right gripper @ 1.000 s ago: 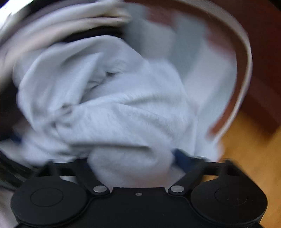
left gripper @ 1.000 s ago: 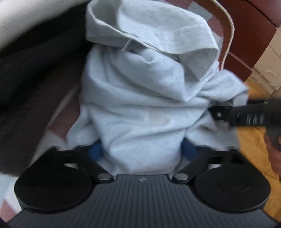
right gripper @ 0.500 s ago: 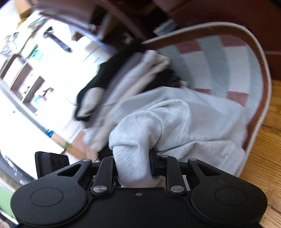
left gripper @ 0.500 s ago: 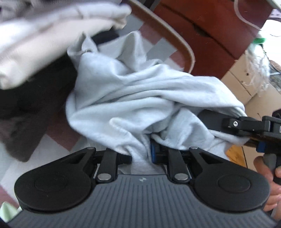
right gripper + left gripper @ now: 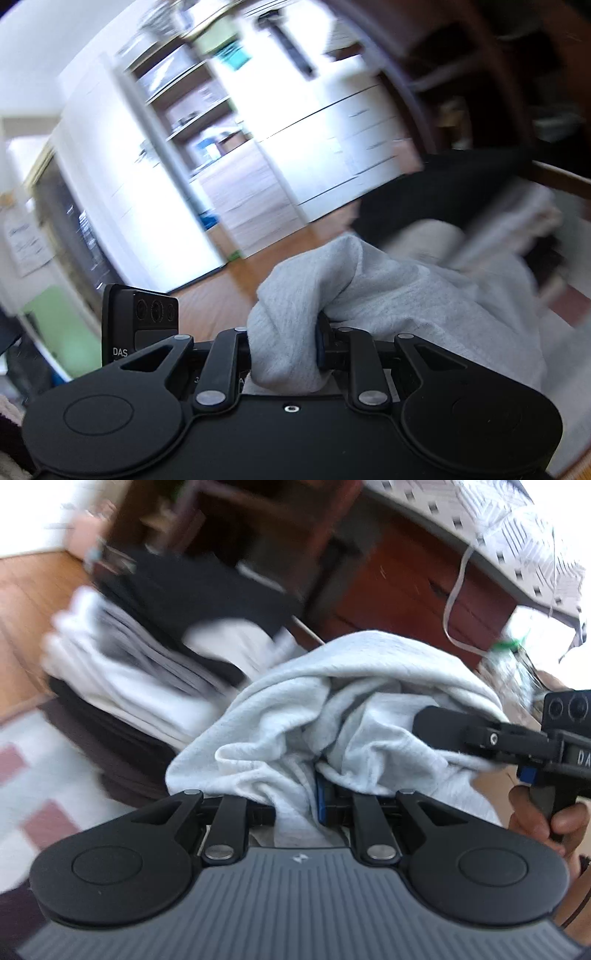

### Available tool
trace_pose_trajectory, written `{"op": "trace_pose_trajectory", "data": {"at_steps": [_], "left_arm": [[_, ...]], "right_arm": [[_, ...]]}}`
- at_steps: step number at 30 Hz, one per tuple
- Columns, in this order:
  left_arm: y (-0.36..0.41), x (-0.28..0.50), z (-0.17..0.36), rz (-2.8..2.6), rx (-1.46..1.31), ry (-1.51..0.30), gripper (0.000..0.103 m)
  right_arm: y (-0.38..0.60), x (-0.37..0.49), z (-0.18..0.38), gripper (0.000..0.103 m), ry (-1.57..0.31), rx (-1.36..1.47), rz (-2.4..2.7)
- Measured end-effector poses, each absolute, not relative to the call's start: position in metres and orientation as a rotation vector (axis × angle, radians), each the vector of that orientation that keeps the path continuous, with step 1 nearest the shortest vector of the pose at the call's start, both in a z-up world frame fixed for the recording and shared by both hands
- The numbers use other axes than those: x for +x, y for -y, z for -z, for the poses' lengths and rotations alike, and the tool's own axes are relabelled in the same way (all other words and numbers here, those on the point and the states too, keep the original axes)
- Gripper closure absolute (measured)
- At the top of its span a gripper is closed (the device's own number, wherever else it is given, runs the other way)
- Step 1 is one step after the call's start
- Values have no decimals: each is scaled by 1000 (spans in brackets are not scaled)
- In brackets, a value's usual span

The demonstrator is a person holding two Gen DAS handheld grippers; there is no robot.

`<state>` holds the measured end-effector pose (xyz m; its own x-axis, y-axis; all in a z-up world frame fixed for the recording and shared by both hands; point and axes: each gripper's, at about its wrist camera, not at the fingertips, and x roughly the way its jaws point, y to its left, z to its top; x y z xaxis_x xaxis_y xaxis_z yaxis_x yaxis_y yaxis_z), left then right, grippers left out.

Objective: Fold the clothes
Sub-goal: 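Lift the grey sweatshirt with both grippers and carry it onto the wooden floor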

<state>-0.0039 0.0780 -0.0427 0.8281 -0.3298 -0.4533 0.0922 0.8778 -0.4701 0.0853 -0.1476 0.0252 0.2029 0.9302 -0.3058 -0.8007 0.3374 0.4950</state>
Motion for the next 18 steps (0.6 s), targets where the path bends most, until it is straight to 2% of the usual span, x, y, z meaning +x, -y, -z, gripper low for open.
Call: {"op": "trace_pose_trajectory", "data": {"at_steps": [14,18], "left_arm": [[-167,-146,-18,-150,-471,-318,88],[-188,-165,-43,-332,-412,-360,88]], "right_arm": [[0,5,-119,78,-609,-68,-1576],[-56,-2,-135,78,-649,-97,-1654]]}}
